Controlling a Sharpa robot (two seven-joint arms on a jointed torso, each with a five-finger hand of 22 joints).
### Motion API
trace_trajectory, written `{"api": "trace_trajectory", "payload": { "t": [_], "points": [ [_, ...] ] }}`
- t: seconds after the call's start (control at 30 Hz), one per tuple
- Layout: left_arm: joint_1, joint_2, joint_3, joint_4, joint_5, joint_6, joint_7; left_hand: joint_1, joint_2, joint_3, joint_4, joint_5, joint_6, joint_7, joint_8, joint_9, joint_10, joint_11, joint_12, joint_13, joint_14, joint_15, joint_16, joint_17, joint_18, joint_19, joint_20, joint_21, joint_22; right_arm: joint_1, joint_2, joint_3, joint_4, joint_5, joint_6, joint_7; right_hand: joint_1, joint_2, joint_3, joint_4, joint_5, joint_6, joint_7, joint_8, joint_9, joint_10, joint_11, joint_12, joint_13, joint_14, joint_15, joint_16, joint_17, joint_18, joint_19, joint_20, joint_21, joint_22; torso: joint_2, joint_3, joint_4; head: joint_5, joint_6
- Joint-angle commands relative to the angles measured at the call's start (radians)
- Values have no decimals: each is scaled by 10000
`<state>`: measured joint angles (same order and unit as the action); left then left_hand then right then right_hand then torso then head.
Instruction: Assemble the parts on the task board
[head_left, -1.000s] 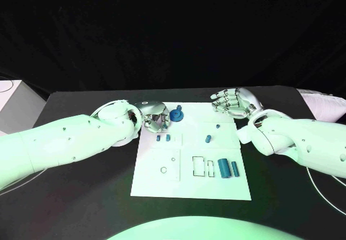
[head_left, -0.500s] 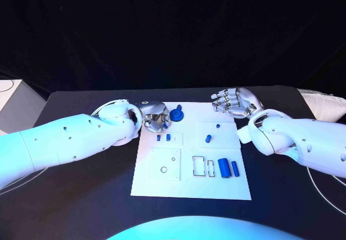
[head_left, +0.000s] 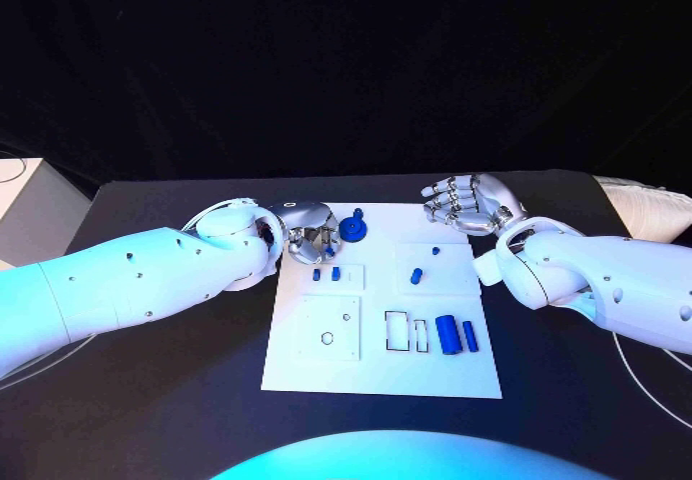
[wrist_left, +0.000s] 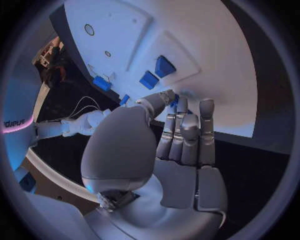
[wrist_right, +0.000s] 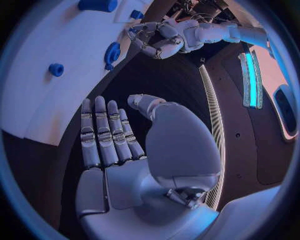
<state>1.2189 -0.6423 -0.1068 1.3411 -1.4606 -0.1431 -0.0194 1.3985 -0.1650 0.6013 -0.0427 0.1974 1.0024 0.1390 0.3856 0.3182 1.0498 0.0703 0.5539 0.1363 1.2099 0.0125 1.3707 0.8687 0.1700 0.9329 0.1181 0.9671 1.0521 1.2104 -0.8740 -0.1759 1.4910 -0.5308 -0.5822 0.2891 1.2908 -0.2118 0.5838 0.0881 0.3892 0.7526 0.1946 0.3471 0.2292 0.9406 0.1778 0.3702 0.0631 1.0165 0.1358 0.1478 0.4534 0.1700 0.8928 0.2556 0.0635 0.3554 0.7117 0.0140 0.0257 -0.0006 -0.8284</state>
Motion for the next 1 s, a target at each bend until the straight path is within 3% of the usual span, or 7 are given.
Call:
{"api": "trace_trajectory", "payload": {
  "t": [0.03, 0.43, 1.0],
  "points": [
    [-49, 15, -31, -3, -15, 243, 88, 58, 17, -54, -20, -10, 74, -9, 35, 43, 58, -4, 40, 25, 38, -20, 59, 17, 86, 38, -20, 58, 10, -4, 7, 5, -6, 22, 54, 96, -126, -11, 39, -20, -57, 81, 467, -33, -12, 89, -10, -52, -5, 27, 8, -50, -11, 133, -59, -26, -6, -11, -8, 8, 1, 7, -16],
    [-49, 60, -31, -41, -28, 659, -59, -48, -37, -172, 25, -28, 59, -38, -24, 62, -32, -16, 71, 104, -57, -33, 34, -116, 119, -153, -29, -137, -141, -14, 21, 5, -18, 28, 60, 97, -126, -11, 39, -20, -57, 81, 467, -33, -12, 89, -10, -52, -5, 27, 8, -50, -11, 133, -59, -26, -6, -11, -10, 14, -1, 4, -17],
    [-50, 178, -65, -200, -92, 775, -137, -30, 17, -195, 29, -25, -27, -7, -151, 58, -208, 16, 164, 226, -170, -13, 26, -201, 129, -238, -23, -240, -209, -16, 24, 5, -15, 34, 53, 91, -155, -3, 48, -42, -63, 107, 467, -60, -21, 116, -10, -89, -4, 53, 7, -80, -52, 136, -46, -22, 0, -93, -9, 6, -5, -1, -14]
  ]
}}
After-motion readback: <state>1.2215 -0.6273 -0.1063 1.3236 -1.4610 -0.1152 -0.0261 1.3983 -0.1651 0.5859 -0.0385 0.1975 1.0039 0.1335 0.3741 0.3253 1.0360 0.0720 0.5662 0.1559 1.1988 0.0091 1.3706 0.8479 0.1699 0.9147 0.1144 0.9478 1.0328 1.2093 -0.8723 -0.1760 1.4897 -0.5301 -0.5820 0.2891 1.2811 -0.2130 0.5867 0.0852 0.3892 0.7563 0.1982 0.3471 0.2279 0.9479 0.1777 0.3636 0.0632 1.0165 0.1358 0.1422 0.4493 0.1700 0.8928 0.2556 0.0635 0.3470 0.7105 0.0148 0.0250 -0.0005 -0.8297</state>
